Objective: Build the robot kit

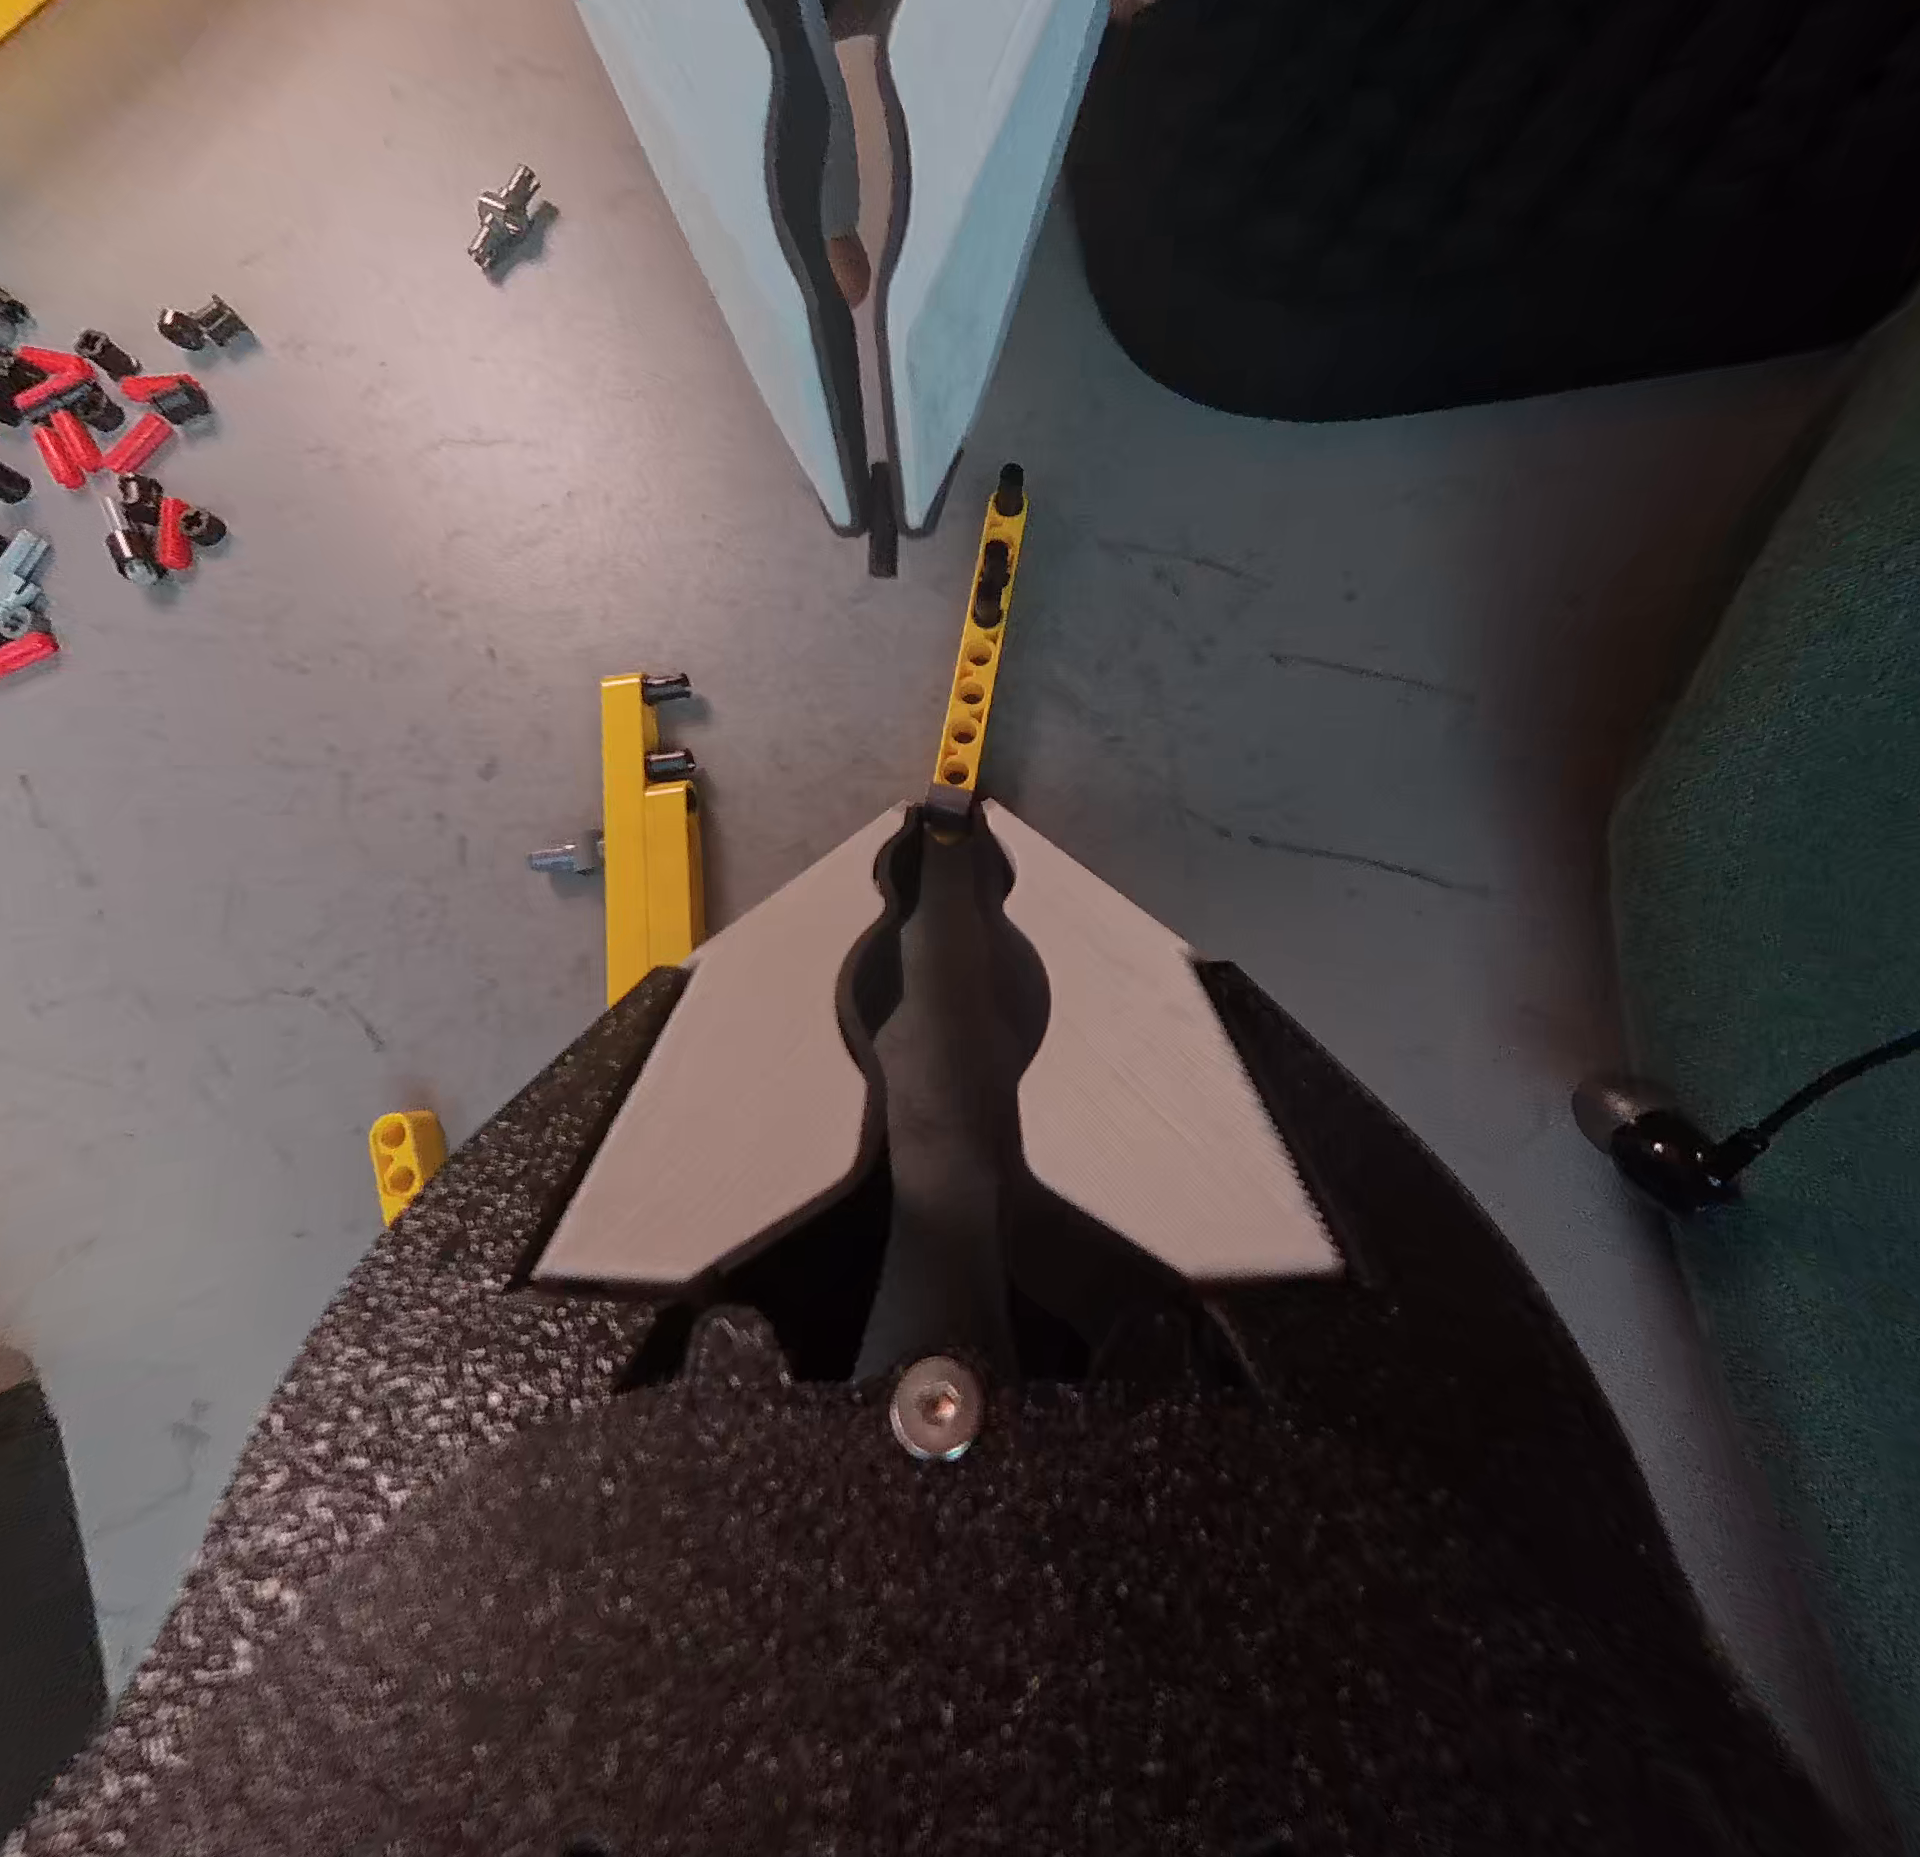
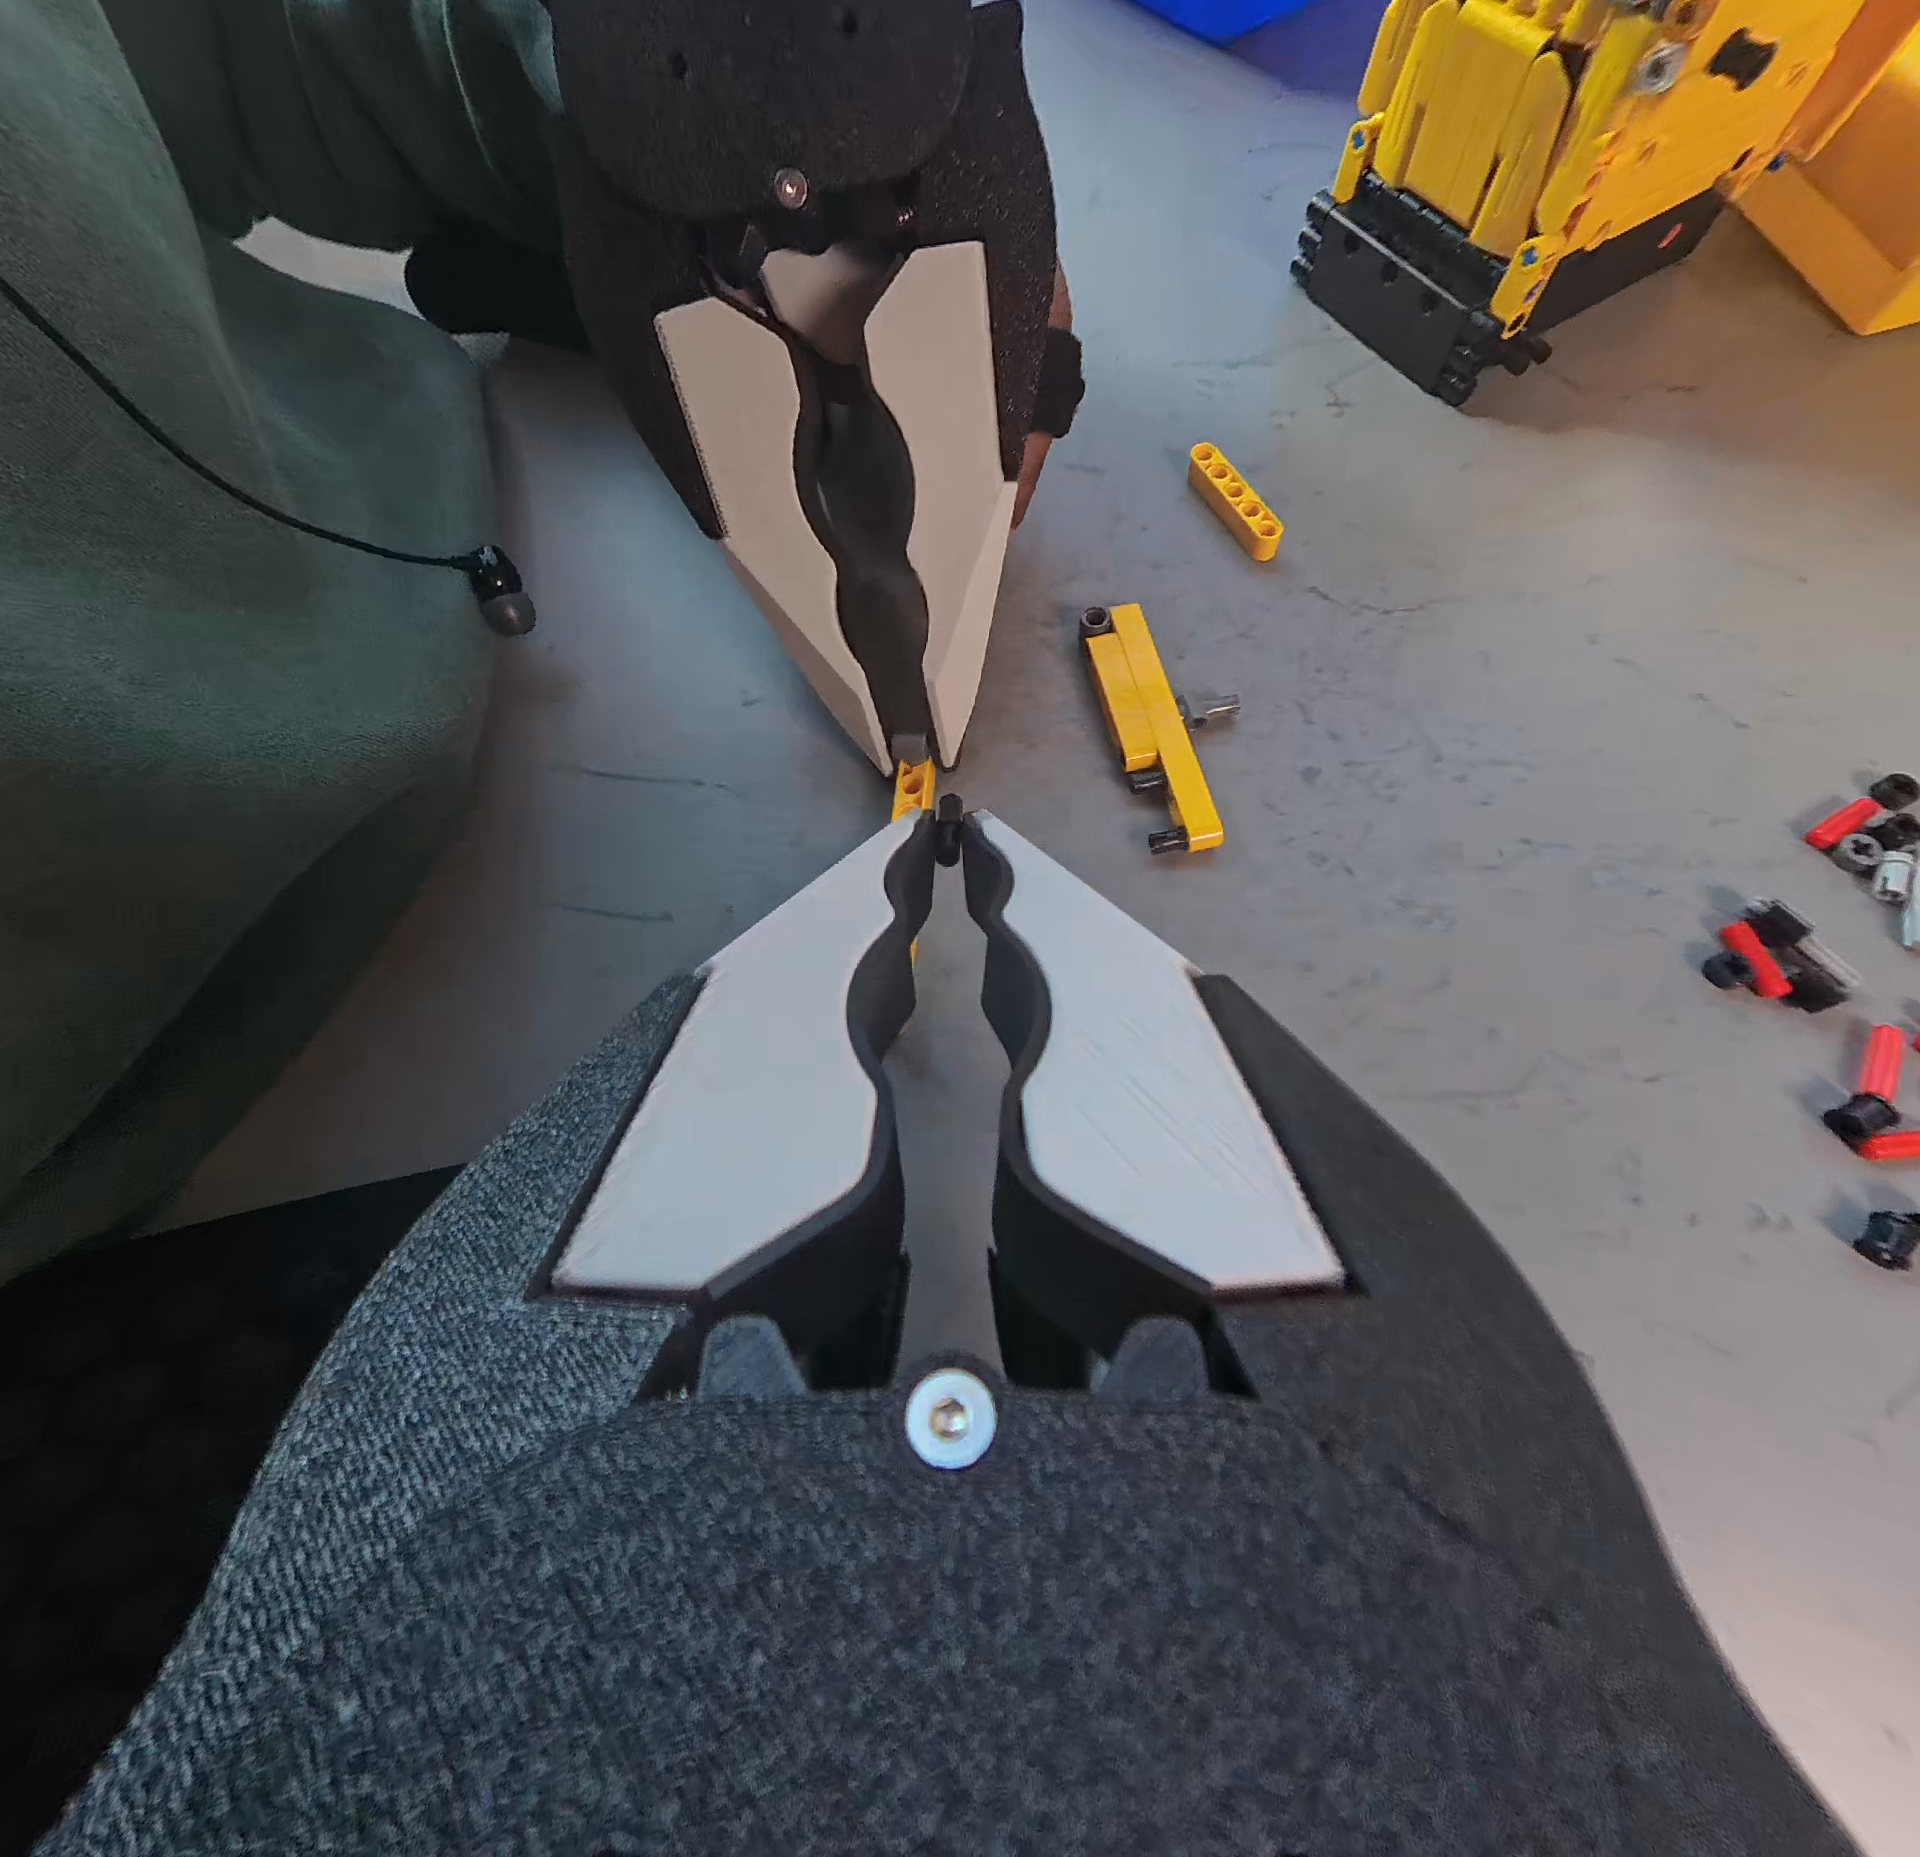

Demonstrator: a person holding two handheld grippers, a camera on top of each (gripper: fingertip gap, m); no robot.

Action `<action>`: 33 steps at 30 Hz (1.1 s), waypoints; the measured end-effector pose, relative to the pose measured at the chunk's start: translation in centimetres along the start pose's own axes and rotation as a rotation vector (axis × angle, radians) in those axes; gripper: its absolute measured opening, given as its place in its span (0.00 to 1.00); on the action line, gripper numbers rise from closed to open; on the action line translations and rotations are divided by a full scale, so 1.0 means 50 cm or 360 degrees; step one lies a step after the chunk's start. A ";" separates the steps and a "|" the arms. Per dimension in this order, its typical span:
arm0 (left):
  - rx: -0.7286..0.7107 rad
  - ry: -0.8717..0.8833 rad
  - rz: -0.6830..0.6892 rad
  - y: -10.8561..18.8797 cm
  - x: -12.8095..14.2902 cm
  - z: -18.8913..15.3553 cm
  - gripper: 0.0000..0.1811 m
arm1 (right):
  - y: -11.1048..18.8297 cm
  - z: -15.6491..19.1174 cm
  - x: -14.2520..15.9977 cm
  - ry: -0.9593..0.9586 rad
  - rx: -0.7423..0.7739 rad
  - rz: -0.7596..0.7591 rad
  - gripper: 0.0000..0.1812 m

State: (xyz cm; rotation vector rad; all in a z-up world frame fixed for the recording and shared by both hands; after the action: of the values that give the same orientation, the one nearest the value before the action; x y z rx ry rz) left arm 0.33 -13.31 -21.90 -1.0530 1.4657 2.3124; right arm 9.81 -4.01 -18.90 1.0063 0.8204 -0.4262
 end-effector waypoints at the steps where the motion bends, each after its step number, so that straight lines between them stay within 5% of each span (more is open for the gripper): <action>1: -0.0009 -0.0013 0.0005 0.000 -0.001 -0.001 0.04 | -0.005 0.005 0.001 0.0013 0.0002 0.0049 0.03; 12: 0.0109 0.0165 -0.0262 0.031 -0.009 0.008 0.07 | -0.052 0.039 -0.017 0.0153 0.0083 0.0465 0.03; 21: 0.0097 0.0089 -0.0190 0.011 -0.007 0.000 0.09 | -0.077 0.044 -0.042 0.0271 0.0156 0.0796 0.03; 33: 0.0046 0.0061 -0.0373 0.041 -0.023 0.002 0.02 | -0.059 0.062 -0.080 0.0231 0.0113 0.0615 0.03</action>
State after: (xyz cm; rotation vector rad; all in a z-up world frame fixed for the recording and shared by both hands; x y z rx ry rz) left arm 0.07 -13.99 -19.67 -1.1971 1.3063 2.1141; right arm 6.58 -8.32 -16.61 1.2420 0.7213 -0.0517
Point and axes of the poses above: each gripper's, where its closed fingertips meet, y back along the fingers, x out of its underside, z = x × y across the jaws, the point moved 7 cm from there along y, back along the fingers, and after that the axes turned 15 degrees about -y, right-handed, at the moved point
